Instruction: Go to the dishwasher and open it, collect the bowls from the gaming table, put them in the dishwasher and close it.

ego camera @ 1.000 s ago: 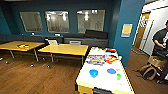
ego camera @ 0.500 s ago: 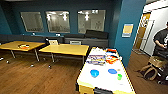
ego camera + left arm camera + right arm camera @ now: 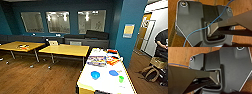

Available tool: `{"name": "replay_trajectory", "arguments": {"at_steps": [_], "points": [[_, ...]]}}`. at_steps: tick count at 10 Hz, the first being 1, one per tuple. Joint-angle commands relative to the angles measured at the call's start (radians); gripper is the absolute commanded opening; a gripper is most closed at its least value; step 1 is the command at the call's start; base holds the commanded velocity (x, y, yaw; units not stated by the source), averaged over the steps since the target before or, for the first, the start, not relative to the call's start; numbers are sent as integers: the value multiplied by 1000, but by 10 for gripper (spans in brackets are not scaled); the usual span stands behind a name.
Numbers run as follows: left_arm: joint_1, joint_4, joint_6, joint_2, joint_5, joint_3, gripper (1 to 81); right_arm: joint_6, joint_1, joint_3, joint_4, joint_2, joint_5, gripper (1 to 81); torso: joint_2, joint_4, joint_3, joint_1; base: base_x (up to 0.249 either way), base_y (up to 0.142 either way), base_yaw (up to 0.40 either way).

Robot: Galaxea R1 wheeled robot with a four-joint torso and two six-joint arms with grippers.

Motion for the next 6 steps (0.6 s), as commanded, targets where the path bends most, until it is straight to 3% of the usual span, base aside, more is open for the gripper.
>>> {"name": "replay_trajectory", "arguments": {"at_steps": [1, 6], "points": [[-53, 66, -52, 0, 78, 12, 811, -1, 74, 10, -1, -4, -40, 811, 0, 0, 0, 0, 155, 0, 0], [-53, 66, -52, -1, 80, 12, 811, 1, 68, 10, 3, -9, -38, 811, 1, 0, 0, 1, 164, 0, 0]]}}
